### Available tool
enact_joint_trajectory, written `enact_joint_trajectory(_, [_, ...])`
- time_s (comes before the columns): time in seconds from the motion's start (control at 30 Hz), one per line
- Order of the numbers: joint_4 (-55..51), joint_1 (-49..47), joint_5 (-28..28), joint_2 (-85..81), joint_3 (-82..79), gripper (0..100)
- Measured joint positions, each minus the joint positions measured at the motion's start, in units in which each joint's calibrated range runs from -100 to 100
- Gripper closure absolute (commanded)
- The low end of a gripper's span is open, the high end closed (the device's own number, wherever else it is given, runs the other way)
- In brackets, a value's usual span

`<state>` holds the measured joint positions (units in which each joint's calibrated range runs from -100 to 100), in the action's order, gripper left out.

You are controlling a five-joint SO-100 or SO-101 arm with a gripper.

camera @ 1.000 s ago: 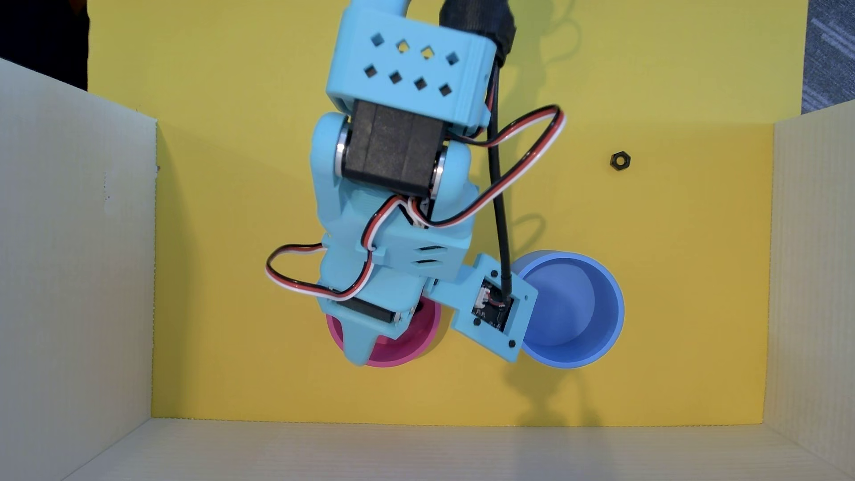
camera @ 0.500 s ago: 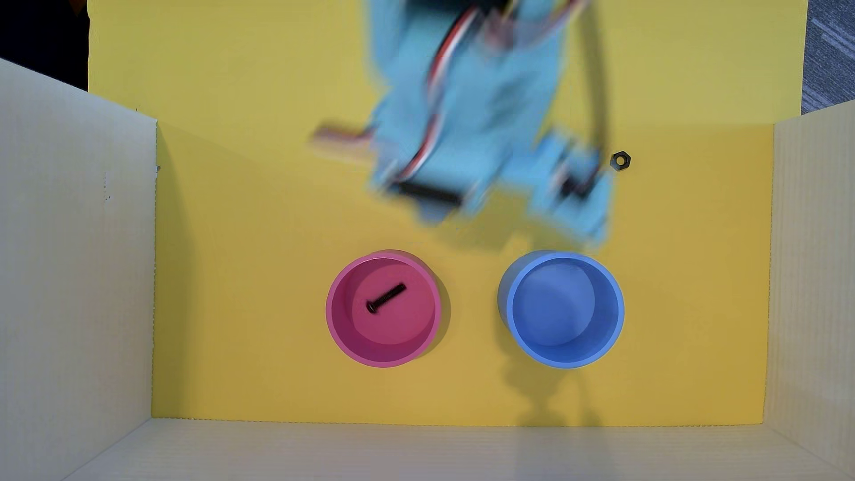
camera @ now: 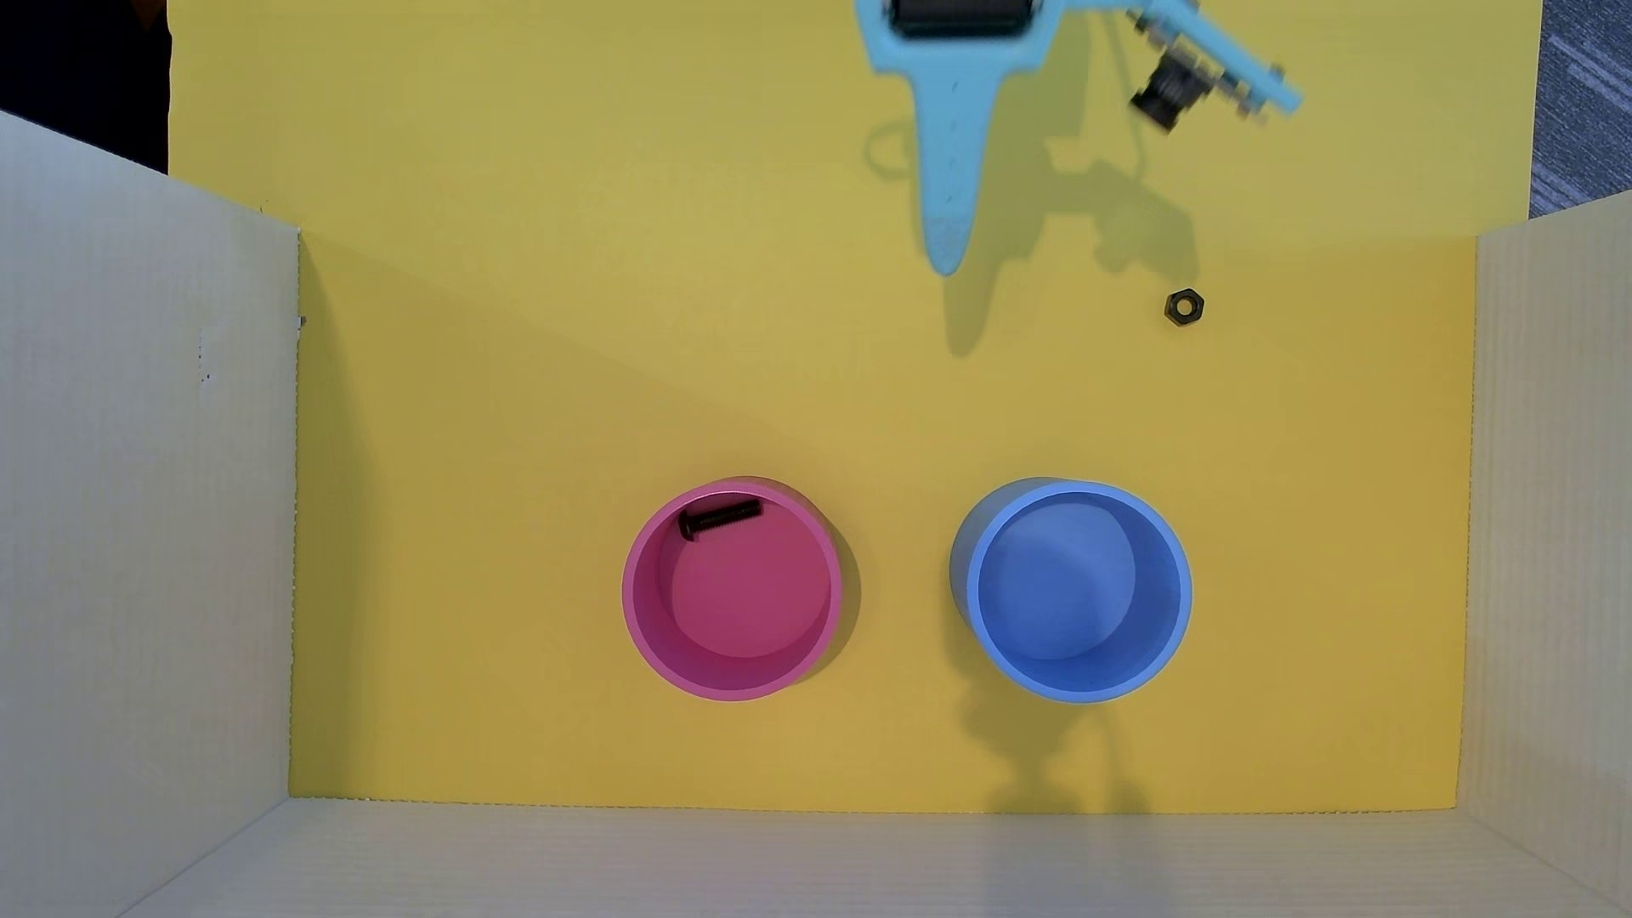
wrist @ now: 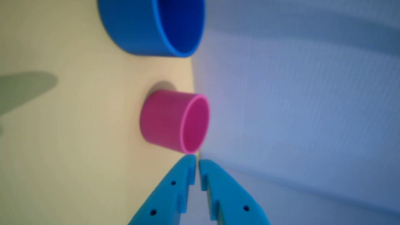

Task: Pick up the bolt and place it in the pink box

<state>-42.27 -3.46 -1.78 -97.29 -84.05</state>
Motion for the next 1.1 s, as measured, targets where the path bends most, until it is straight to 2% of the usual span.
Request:
enact_joint_trajectory(0.1, [-3.94, -1.82, 0.88, 0.85, -1.26, 99])
enact_joint_trajectory(0.27, [-14.56, -4.96, 6.69, 0.34, -3.87, 99])
enact_joint_trajectory(0.37, [-17.73, -4.67, 7.57, 0.59, -4.23, 99])
enact_joint_trajectory(0.67, [-22.18, -5.83, 7.91, 0.08, -8.65, 99])
enact_joint_trajectory(1.1, [-22.53, -5.47, 8.21, 0.42, -10.18, 99])
